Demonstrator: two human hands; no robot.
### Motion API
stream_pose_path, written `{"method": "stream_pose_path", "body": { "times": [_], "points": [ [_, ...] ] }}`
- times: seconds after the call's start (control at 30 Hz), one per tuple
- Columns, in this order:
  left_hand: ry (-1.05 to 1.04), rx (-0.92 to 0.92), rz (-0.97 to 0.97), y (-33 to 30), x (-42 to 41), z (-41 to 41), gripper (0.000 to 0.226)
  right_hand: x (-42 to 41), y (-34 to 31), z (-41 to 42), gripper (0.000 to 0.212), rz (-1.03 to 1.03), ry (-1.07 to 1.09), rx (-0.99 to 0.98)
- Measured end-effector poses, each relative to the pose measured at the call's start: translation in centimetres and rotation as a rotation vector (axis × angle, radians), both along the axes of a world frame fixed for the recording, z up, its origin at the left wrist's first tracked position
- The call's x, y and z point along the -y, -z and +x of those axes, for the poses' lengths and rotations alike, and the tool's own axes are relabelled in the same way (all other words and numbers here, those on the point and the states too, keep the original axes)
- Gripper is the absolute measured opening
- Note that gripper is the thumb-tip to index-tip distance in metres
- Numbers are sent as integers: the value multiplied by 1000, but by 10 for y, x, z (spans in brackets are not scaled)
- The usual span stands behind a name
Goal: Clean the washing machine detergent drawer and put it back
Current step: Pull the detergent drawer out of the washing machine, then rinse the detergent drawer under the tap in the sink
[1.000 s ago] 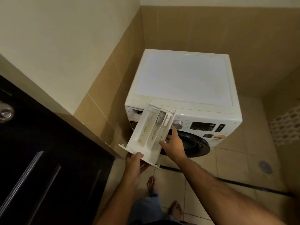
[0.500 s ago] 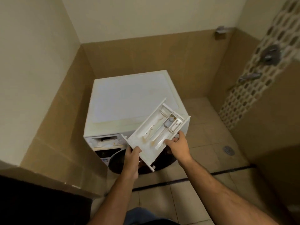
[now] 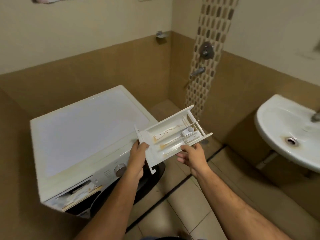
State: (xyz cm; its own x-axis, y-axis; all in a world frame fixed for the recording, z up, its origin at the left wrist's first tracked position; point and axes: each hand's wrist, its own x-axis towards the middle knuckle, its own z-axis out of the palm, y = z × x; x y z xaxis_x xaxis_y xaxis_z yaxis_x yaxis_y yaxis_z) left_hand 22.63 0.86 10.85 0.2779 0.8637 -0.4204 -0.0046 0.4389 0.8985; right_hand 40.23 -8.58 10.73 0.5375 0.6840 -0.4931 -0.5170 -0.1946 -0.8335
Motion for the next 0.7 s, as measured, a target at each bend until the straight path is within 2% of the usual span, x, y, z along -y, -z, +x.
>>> {"method": "stream_pose_path", "body": {
  "times": [0.13,0.33,0.7],
  "points": [
    [132,62,34,0,1,34,28,25,-1,16,35,18,137,-49],
    [361,103,77,-1,26,98,43,70,0,50,30,51,339,-63],
    [466,168,85,-18,81,244,38,150,-5,160,37,122,499,-119]
  ]
}}
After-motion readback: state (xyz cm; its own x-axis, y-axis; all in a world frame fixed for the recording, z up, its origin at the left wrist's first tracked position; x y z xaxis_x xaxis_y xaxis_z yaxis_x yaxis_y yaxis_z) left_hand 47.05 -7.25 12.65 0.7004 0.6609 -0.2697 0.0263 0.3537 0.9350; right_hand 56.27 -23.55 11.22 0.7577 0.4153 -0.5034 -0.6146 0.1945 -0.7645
